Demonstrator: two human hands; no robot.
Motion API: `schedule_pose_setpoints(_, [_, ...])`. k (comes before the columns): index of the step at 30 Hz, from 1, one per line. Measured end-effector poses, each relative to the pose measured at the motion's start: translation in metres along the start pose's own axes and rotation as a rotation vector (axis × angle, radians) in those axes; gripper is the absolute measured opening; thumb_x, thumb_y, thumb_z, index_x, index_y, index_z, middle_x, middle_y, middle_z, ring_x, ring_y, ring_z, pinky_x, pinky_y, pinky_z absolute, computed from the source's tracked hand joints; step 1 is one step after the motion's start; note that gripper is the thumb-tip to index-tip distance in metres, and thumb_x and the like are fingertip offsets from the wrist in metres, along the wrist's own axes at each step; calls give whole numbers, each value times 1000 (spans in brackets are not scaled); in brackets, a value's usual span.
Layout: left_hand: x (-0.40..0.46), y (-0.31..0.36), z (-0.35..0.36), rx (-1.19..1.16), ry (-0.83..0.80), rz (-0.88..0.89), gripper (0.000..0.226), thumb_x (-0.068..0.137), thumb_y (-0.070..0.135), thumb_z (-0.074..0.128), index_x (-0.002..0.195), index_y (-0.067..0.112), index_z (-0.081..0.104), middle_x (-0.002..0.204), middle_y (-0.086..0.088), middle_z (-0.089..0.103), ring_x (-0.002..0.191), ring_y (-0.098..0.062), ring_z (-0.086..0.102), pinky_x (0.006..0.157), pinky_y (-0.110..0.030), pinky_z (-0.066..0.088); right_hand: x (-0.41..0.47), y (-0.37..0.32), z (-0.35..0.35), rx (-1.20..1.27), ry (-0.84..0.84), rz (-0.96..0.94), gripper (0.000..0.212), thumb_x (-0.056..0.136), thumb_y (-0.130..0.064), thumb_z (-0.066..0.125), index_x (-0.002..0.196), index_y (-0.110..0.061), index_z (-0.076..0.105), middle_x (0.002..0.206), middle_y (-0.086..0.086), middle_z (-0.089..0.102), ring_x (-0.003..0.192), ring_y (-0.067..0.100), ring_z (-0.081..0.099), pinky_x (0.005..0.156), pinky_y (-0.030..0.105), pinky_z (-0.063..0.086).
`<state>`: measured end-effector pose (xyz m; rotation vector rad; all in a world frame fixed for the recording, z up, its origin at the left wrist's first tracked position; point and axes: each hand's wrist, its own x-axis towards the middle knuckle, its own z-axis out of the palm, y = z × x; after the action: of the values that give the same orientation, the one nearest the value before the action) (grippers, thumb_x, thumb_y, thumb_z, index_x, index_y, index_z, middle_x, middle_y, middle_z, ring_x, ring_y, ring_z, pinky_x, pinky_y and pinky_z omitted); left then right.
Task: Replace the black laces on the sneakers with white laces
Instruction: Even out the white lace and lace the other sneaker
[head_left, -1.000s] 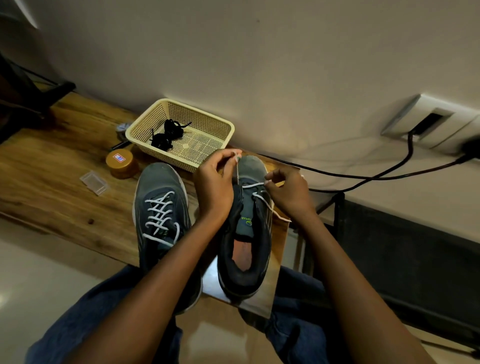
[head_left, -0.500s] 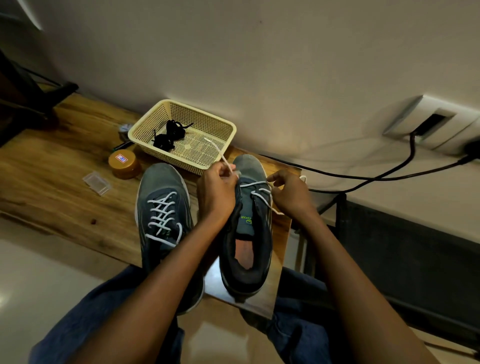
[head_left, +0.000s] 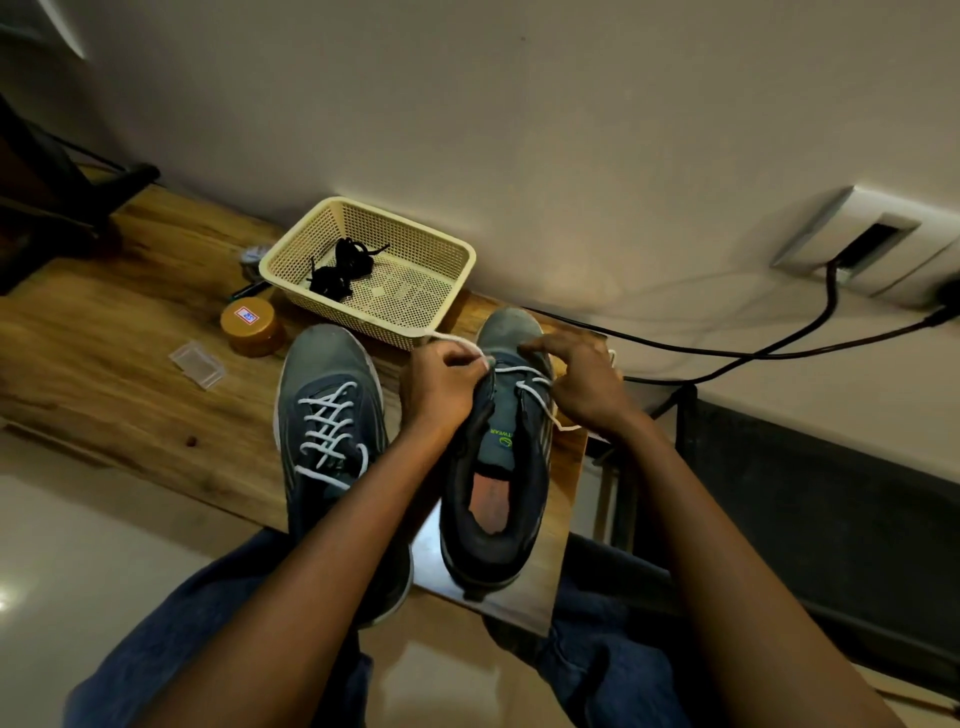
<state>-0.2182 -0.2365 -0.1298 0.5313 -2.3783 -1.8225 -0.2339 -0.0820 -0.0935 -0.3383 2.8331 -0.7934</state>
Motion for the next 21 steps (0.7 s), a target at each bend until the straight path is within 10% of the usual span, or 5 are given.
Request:
schedule_pose_setpoints(6, [-2,12,-2,-159,180,-4,14,92,7,58,81,15,64,72,-1,67,60,-12,61,57,-26,51,3,6,1,-29,2,-1,45,88,5,58,128,-15,59,136,5,54,130,20,39,101,21,21])
schedule_pose_setpoints(21, [-4,4,7,-111,139,-78,9,84,20,70,80,14,64,81,-7,69,79,-25,68,76,-41,55,7,10,9,-76,11,1,41,89,-2,59,127,-18,61,136,4,54,130,23,39,104,26,22])
